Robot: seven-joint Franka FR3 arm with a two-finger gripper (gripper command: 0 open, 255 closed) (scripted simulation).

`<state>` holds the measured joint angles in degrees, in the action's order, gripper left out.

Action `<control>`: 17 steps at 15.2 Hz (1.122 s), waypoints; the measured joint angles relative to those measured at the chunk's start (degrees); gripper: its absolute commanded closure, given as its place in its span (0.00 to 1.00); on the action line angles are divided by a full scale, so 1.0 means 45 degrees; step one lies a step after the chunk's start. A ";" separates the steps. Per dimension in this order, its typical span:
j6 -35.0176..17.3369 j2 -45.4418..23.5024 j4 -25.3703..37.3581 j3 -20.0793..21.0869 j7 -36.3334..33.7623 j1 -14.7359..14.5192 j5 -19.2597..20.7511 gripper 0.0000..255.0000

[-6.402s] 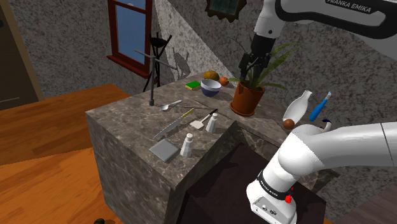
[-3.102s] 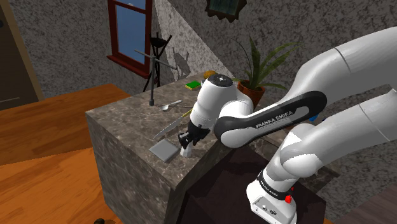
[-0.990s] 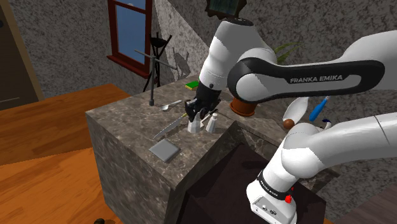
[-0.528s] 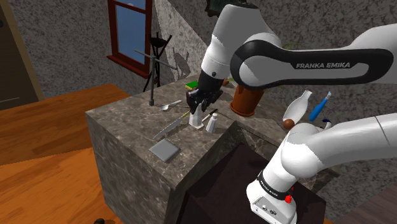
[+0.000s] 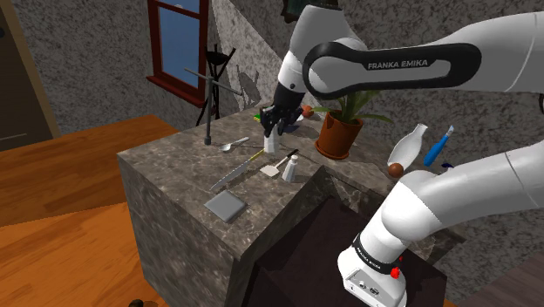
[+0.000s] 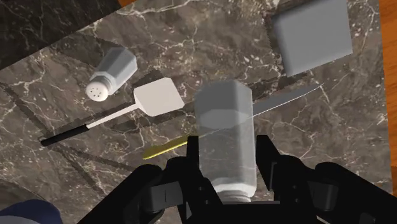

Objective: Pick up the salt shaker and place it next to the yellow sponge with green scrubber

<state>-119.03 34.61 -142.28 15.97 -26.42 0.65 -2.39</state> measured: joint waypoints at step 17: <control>-0.1200 -0.5125 0.4079 -0.3057 0.4168 0.2045 0.1159 1.00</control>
<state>-124.43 11.55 -123.93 2.22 -7.67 9.85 2.83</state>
